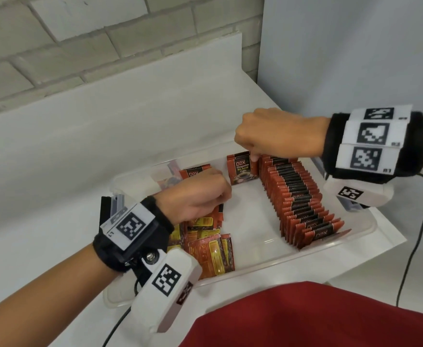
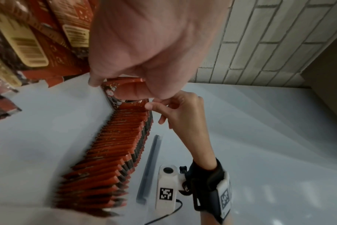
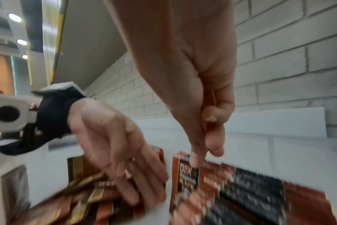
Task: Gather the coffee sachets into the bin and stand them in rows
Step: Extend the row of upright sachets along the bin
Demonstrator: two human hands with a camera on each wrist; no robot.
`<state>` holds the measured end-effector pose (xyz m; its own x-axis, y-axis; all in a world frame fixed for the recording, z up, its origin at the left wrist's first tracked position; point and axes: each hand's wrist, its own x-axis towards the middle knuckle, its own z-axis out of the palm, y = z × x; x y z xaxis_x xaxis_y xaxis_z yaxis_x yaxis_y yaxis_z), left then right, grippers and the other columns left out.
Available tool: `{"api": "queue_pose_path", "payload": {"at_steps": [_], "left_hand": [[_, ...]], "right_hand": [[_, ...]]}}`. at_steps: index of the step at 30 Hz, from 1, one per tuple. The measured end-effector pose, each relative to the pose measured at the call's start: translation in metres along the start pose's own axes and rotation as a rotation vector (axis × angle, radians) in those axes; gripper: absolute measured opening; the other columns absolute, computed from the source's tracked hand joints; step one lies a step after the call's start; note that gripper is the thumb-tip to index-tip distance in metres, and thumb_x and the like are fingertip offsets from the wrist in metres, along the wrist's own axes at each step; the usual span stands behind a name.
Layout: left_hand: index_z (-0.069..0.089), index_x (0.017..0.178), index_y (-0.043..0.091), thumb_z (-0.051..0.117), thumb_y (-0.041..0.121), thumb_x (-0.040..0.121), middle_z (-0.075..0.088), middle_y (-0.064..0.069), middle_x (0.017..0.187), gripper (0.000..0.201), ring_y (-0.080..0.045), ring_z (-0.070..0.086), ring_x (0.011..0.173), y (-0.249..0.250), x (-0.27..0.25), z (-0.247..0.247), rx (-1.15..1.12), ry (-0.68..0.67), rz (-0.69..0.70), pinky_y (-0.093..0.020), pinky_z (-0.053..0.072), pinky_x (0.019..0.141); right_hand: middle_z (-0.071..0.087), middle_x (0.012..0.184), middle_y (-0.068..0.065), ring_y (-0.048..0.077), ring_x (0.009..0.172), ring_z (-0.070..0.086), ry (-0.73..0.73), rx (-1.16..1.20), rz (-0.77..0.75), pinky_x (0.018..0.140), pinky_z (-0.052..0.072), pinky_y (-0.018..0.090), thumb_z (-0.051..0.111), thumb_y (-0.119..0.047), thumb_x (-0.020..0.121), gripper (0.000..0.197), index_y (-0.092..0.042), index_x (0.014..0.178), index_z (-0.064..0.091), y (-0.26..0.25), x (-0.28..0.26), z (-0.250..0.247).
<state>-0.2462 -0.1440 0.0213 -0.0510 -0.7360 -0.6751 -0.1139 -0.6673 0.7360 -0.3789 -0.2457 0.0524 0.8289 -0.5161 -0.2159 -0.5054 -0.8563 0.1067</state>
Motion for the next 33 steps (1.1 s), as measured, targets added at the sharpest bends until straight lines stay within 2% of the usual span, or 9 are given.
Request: {"api": "queue_pose_path", "payload": {"at_steps": [2, 4, 6, 10, 13, 18, 24, 29, 33], "left_hand": [[0.047, 0.070, 0.009, 0.043, -0.018, 0.083, 0.033, -0.004, 0.075, 0.030, -0.013, 0.034, 0.074, -0.004, -0.001, -0.002, -0.004, 0.002, -0.032, -0.022, 0.034, 0.075], [0.052, 0.106, -0.006, 0.045, -0.015, 0.086, 0.044, -0.008, 0.097, 0.022, -0.014, 0.045, 0.093, -0.009, -0.007, -0.003, 0.008, 0.000, -0.022, -0.021, 0.042, 0.090], [0.047, 0.129, 0.003, 0.046, -0.012, 0.089, 0.044, -0.008, 0.125, 0.043, -0.015, 0.043, 0.117, -0.012, -0.013, 0.001, 0.041, -0.026, 0.001, -0.026, 0.037, 0.105], [0.044, 0.124, 0.020, 0.042, -0.015, 0.090, 0.049, -0.004, 0.113, 0.049, -0.009, 0.047, 0.107, -0.017, -0.018, 0.014, -0.052, -0.205, -0.073, -0.018, 0.045, 0.087], [0.045, 0.110, 0.017, 0.036, -0.018, 0.089, 0.047, -0.004, 0.094, 0.042, -0.013, 0.045, 0.104, -0.017, -0.015, 0.037, -0.081, -0.308, -0.189, -0.019, 0.047, 0.087], [0.036, 0.142, -0.003, 0.038, -0.021, 0.079, 0.045, -0.014, 0.137, 0.066, -0.020, 0.039, 0.133, -0.019, -0.006, 0.064, -0.144, -0.404, -0.177, -0.040, 0.028, 0.116], [0.043, 0.138, -0.006, 0.026, -0.024, 0.084, 0.054, -0.016, 0.136, 0.060, -0.023, 0.049, 0.128, -0.018, -0.013, 0.071, -0.174, -0.402, -0.123, -0.026, 0.041, 0.099], [0.057, 0.117, 0.006, 0.022, -0.026, 0.083, 0.062, -0.010, 0.106, 0.058, -0.014, 0.060, 0.092, -0.016, -0.015, 0.076, -0.215, -0.416, -0.144, -0.014, 0.053, 0.068], [0.058, 0.107, 0.008, 0.022, -0.026, 0.084, 0.064, -0.007, 0.093, 0.055, -0.016, 0.062, 0.089, -0.016, -0.014, 0.074, -0.242, -0.423, -0.158, -0.016, 0.055, 0.068]], "right_hand": [[0.047, 0.063, -0.007, 0.014, 0.056, 0.056, -0.015, 0.160, 0.053, 0.048, 0.035, 0.022, 0.075, -0.018, 0.082, 0.020, -0.008, 0.072, 0.060, 0.006, -0.007, -0.015], [0.060, 0.057, -0.007, 0.007, 0.048, 0.061, -0.071, 0.349, 0.089, 0.047, 0.040, 0.013, 0.077, -0.023, 0.079, 0.014, -0.015, 0.073, 0.067, 0.013, -0.024, -0.034], [0.068, 0.060, -0.007, 0.001, 0.051, 0.062, -0.152, 0.476, 0.086, 0.056, 0.044, 0.008, 0.076, -0.028, 0.078, 0.007, -0.025, 0.075, 0.070, 0.019, -0.051, -0.045], [0.064, 0.073, -0.028, -0.006, 0.069, 0.061, -0.296, 0.451, 0.064, 0.064, 0.047, 0.016, 0.071, -0.031, 0.080, 0.006, -0.036, 0.076, 0.071, 0.008, -0.106, -0.022], [0.060, 0.076, -0.020, -0.008, 0.078, 0.055, -0.327, 0.358, 0.063, 0.068, 0.042, 0.009, 0.068, -0.029, 0.083, 0.008, -0.037, 0.084, 0.069, -0.007, -0.127, 0.011], [0.033, 0.091, -0.022, -0.003, 0.085, 0.040, -0.295, 0.255, 0.112, 0.063, 0.034, 0.010, 0.064, -0.037, 0.088, 0.008, -0.034, 0.095, 0.061, -0.019, -0.138, 0.029], [0.030, 0.083, -0.023, -0.004, 0.085, 0.033, -0.222, 0.249, 0.076, 0.062, 0.030, 0.013, 0.062, -0.040, 0.088, 0.014, -0.034, 0.080, 0.053, -0.023, -0.141, 0.027], [0.047, 0.084, -0.023, -0.018, 0.093, 0.033, -0.251, 0.392, 0.053, 0.069, 0.031, 0.005, 0.067, -0.042, 0.085, 0.015, -0.038, 0.082, 0.052, -0.016, -0.138, 0.031], [0.059, 0.078, -0.022, -0.024, 0.098, 0.028, -0.241, 0.484, 0.067, 0.072, 0.030, 0.003, 0.066, -0.042, 0.084, 0.015, -0.041, 0.084, 0.051, -0.010, -0.137, 0.032]]}}
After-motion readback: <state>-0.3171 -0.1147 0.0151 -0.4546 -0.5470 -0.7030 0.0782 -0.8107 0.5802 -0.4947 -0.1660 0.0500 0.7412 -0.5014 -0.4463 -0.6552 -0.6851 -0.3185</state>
